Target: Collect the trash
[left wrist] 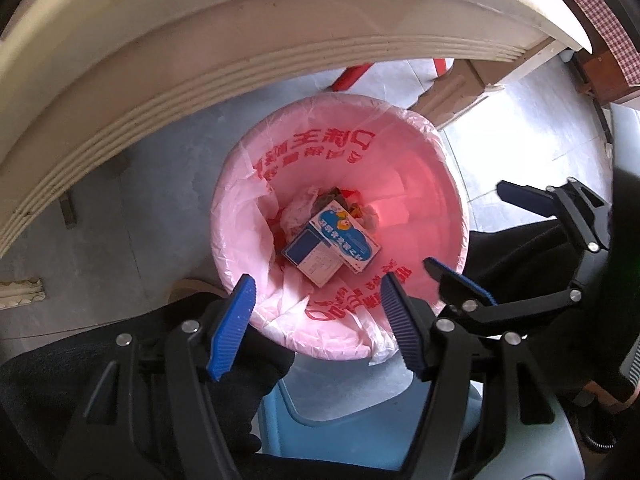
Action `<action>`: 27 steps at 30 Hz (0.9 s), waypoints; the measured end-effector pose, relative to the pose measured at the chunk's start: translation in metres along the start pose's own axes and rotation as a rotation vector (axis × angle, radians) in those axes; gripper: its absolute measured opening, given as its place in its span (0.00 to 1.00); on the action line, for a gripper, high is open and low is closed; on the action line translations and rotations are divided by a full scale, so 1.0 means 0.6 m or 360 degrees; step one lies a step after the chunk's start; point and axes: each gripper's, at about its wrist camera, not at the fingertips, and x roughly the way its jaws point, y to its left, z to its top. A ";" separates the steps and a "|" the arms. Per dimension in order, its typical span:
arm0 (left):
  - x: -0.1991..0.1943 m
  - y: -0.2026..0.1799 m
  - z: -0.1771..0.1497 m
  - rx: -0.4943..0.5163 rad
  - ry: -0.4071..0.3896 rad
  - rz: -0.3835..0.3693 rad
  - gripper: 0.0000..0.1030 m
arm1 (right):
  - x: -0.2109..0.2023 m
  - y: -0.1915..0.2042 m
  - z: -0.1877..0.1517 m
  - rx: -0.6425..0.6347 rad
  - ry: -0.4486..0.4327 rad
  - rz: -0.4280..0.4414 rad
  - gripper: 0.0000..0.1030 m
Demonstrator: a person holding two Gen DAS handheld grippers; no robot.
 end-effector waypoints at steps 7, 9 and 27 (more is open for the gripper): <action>-0.070 -0.024 0.003 -0.0116 -0.0229 0.0072 0.64 | -0.074 -0.040 0.000 0.0145 -0.0167 -0.0143 0.86; -0.098 -0.041 0.001 -0.0131 -0.0314 0.0103 0.70 | -0.116 -0.062 0.000 0.0220 -0.0272 -0.0206 0.86; -0.410 -0.188 -0.050 -0.0109 -0.1119 0.0370 0.93 | -0.528 -0.103 -0.054 0.0421 -0.1299 -0.0481 0.93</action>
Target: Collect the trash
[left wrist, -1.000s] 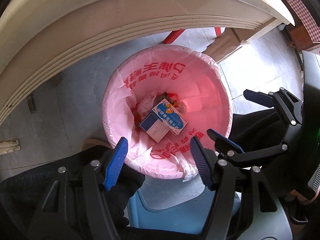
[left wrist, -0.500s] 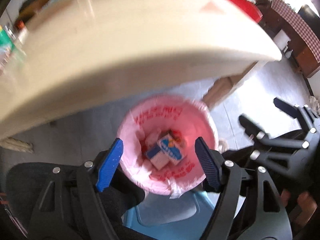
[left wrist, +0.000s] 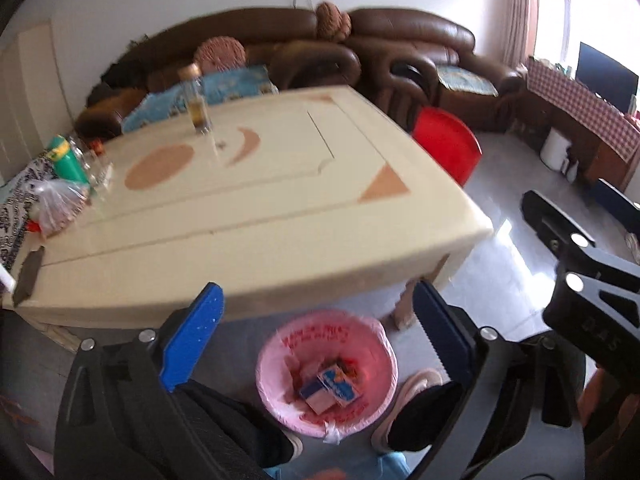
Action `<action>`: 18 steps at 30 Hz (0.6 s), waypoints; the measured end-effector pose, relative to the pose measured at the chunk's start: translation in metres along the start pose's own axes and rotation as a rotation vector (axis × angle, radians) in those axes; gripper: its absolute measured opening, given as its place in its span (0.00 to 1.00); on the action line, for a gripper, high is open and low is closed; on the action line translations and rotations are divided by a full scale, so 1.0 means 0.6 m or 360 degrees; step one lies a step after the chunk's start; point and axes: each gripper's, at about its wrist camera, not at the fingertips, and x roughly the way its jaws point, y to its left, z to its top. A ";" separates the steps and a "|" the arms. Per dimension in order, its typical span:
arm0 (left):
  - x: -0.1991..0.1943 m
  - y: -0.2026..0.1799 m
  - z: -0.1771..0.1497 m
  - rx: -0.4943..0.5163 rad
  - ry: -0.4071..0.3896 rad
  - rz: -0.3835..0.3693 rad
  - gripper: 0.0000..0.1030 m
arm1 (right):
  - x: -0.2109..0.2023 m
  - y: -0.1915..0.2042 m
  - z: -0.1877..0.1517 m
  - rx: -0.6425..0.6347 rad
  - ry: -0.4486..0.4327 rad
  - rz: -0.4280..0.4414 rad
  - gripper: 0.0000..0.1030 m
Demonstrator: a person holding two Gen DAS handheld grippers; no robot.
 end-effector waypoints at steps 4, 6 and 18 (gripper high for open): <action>-0.035 0.002 0.008 -0.0047 -0.0073 0.0072 0.94 | -0.033 0.002 0.018 0.0006 -0.0082 0.0004 0.93; -0.042 0.004 0.008 -0.0069 -0.0079 0.0060 0.94 | -0.047 0.002 0.022 0.0021 -0.0105 0.0006 0.93; -0.063 0.020 0.013 -0.0130 -0.0117 0.0094 0.94 | -0.062 -0.003 0.025 0.0060 -0.0108 0.0024 0.93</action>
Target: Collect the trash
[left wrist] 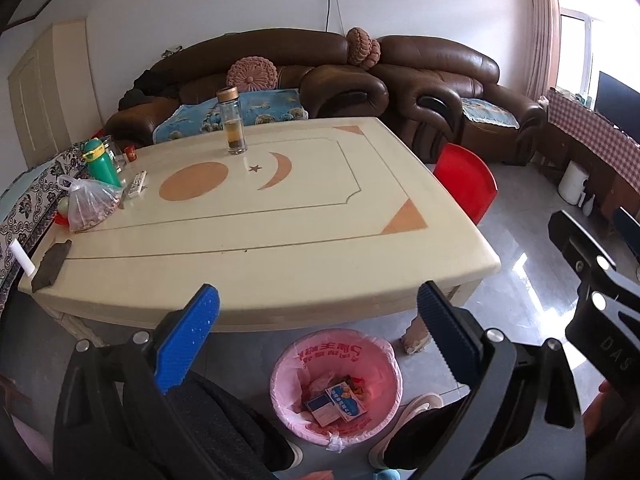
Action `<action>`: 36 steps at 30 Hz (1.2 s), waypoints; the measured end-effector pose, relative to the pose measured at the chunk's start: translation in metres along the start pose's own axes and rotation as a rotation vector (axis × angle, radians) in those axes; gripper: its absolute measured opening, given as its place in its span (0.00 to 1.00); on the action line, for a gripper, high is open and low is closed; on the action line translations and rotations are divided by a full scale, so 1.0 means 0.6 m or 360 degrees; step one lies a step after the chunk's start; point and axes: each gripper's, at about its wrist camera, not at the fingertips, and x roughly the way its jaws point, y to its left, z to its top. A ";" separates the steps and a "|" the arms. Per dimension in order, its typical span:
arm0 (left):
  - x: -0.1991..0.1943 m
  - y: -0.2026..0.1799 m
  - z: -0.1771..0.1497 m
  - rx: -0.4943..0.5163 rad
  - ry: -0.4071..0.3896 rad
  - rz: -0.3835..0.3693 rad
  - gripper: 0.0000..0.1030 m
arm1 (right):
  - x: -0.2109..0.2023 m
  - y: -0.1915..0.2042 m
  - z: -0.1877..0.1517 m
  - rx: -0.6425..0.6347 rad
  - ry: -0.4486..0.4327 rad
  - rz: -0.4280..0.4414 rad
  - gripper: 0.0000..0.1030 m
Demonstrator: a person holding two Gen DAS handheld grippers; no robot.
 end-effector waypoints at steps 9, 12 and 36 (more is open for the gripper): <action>-0.002 0.007 -0.002 -0.0026 -0.0003 0.0021 0.94 | 0.001 0.002 -0.003 0.0007 0.0013 0.0012 0.93; 0.000 0.008 -0.001 -0.0034 0.0004 0.0025 0.94 | 0.002 0.001 -0.004 0.0014 0.0016 0.0016 0.93; 0.004 0.034 0.002 -0.0111 -0.0018 0.0097 0.94 | 0.010 0.004 -0.006 0.0015 0.0015 0.0037 0.93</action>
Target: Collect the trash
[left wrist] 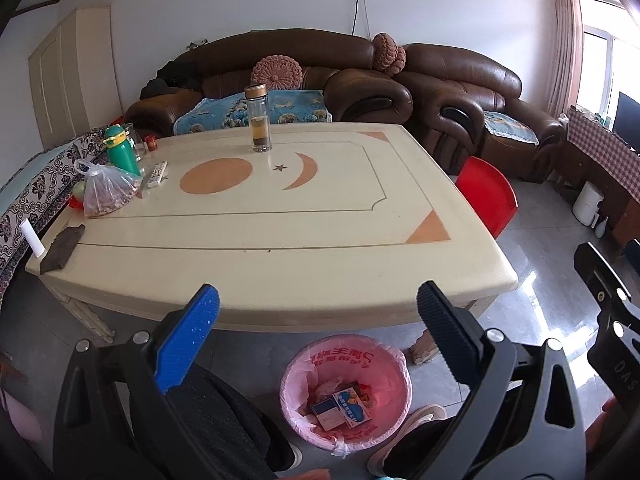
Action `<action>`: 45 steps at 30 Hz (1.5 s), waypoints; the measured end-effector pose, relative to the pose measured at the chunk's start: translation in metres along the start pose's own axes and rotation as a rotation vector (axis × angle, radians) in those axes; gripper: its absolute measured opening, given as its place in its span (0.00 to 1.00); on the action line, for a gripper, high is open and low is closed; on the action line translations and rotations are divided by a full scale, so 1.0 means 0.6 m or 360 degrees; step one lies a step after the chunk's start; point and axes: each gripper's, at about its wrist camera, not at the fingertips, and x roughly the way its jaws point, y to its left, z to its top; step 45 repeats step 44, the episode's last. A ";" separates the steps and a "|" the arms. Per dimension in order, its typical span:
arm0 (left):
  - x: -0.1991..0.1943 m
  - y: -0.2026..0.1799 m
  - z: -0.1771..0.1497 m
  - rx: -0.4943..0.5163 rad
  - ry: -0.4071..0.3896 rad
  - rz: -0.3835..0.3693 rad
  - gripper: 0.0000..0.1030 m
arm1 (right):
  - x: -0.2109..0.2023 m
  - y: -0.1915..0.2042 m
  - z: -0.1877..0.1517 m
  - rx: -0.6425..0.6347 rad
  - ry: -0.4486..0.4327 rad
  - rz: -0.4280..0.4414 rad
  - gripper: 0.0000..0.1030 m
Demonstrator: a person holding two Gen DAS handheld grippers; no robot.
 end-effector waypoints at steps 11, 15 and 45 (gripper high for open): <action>0.002 0.002 -0.001 0.0000 0.0004 0.0000 0.94 | -0.004 0.000 -0.002 -0.0006 -0.0005 -0.0004 0.93; 0.005 0.002 -0.001 0.0014 0.0011 0.0001 0.94 | -0.004 0.003 -0.004 -0.0022 -0.0005 -0.0010 0.93; 0.009 0.010 0.000 0.0077 0.0047 0.0016 0.94 | -0.001 -0.002 -0.007 0.0005 0.0007 0.0004 0.93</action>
